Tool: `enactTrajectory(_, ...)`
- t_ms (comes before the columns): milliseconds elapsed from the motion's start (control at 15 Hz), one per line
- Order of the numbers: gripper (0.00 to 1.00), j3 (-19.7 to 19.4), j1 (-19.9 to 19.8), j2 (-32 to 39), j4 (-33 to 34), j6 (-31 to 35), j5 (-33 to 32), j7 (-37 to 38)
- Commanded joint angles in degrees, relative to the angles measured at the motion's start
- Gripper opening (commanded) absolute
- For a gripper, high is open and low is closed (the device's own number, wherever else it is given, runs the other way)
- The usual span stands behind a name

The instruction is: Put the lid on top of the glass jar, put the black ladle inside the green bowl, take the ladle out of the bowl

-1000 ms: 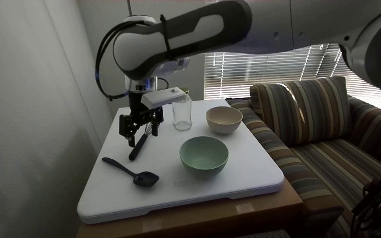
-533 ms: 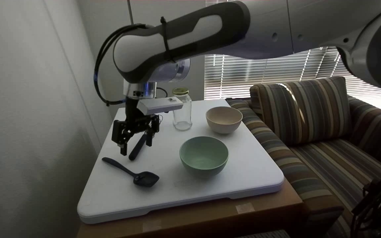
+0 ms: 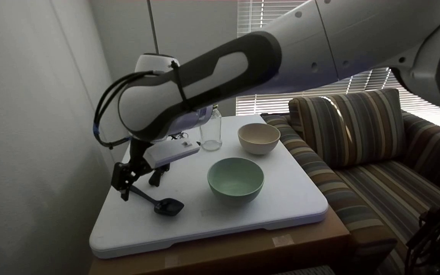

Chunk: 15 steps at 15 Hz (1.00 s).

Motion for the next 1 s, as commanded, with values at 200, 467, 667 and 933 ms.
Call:
enactTrajectory(200, 1.00, -3.85, 2.59, 0.04, -4.28, 8.73, -2.30, 2.26)
enactTrajectory(467, 0.85, -3.96, 2.61, 0.05, -5.60, 10.99, -2.45, 2.40)
enactTrajectory(667, 0.54, -5.36, 2.88, 0.02, -5.94, 13.18, -3.74, 2.62)
enactTrajectory(933, 0.52, -7.77, 3.72, 0.02, -6.92, 16.50, -6.89, 2.97)
